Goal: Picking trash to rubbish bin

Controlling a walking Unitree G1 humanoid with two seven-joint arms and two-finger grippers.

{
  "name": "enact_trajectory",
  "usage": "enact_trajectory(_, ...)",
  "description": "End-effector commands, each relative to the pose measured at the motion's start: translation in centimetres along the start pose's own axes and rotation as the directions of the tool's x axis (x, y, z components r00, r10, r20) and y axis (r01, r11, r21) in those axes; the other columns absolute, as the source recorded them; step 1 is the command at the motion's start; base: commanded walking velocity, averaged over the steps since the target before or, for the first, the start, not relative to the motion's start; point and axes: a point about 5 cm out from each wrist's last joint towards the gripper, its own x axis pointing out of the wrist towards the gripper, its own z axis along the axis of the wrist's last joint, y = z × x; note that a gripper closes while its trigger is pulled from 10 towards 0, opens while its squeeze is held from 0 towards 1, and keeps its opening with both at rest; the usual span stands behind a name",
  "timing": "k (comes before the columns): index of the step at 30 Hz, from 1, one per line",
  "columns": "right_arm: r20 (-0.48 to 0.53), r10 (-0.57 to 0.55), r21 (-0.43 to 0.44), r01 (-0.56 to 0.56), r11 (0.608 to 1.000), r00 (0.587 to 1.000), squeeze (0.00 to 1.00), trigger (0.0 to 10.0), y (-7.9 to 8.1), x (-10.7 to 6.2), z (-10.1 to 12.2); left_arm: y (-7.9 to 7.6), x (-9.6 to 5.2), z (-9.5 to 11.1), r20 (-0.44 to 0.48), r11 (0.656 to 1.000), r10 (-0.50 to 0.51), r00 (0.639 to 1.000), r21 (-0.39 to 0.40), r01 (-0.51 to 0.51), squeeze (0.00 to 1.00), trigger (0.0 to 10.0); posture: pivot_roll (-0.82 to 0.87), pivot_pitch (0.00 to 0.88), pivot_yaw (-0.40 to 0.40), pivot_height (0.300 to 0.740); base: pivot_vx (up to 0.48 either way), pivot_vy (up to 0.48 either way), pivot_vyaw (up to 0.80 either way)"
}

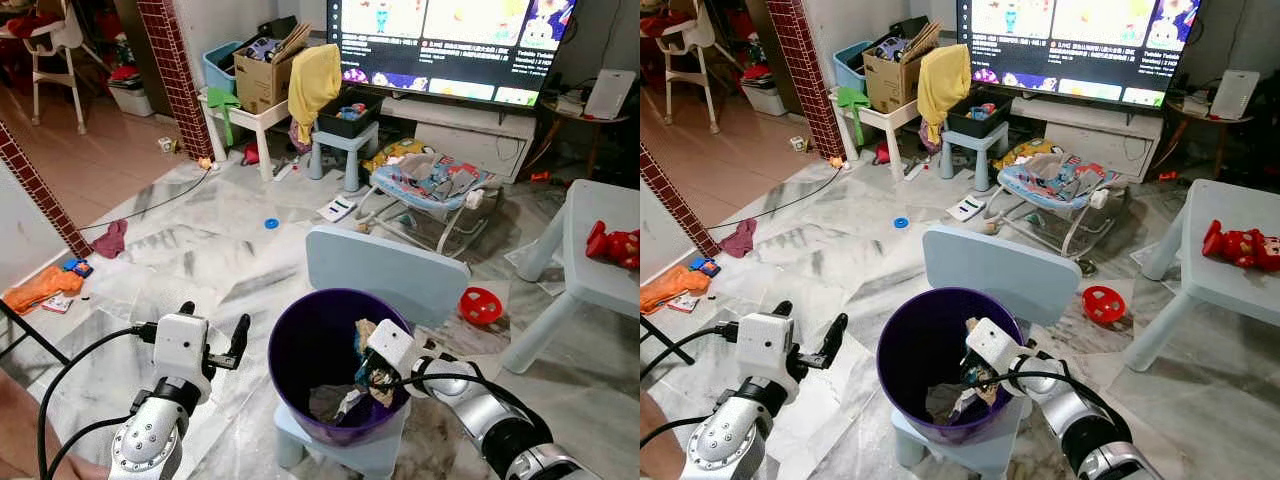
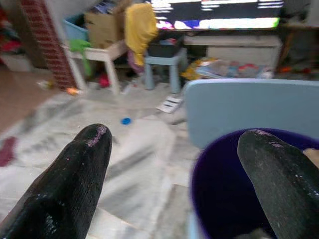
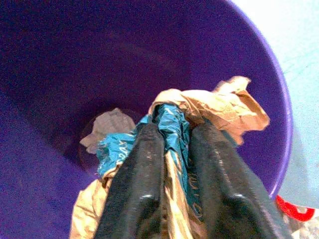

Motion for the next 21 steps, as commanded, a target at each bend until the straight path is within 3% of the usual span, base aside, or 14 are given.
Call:
enact_trajectory(1,0.010,0.011,-0.022,-0.011,1.000,1.000,1.00,10.0,-0.1,0.1,0.4,-1.0,0.0,-0.4,-0.034,0.996,-0.083,0.996,-0.043,0.081,0.00,10.0,0.09,0.000,0.016,0.740,0.000,0.000,0.00)
enact_trajectory(8,0.017,0.016,-0.033,-0.016,0.999,1.000,1.00,10.0,-0.2,0.1,0.5,-1.5,0.3,-1.3,-0.093,0.979,-0.171,0.981,-0.125,0.159,0.00,10.0,0.08,0.000,0.020,0.740,0.000,0.000,0.00)
enact_trajectory(14,0.016,0.026,-0.037,-0.025,0.999,1.000,1.00,10.0,-0.3,0.1,0.4,-1.3,0.1,-2.5,-0.166,0.968,-0.163,0.973,-0.216,0.126,0.00,10.0,0.08,0.000,0.020,0.740,0.000,0.000,0.00)
enact_trajectory(21,0.047,-0.006,-0.039,0.008,0.999,0.999,1.00,10.0,-0.9,0.0,0.8,-1.2,0.4,-2.2,-0.151,0.975,-0.163,0.975,-0.179,0.135,0.00,10.0,0.07,0.000,0.019,0.740,0.000,0.000,0.00)
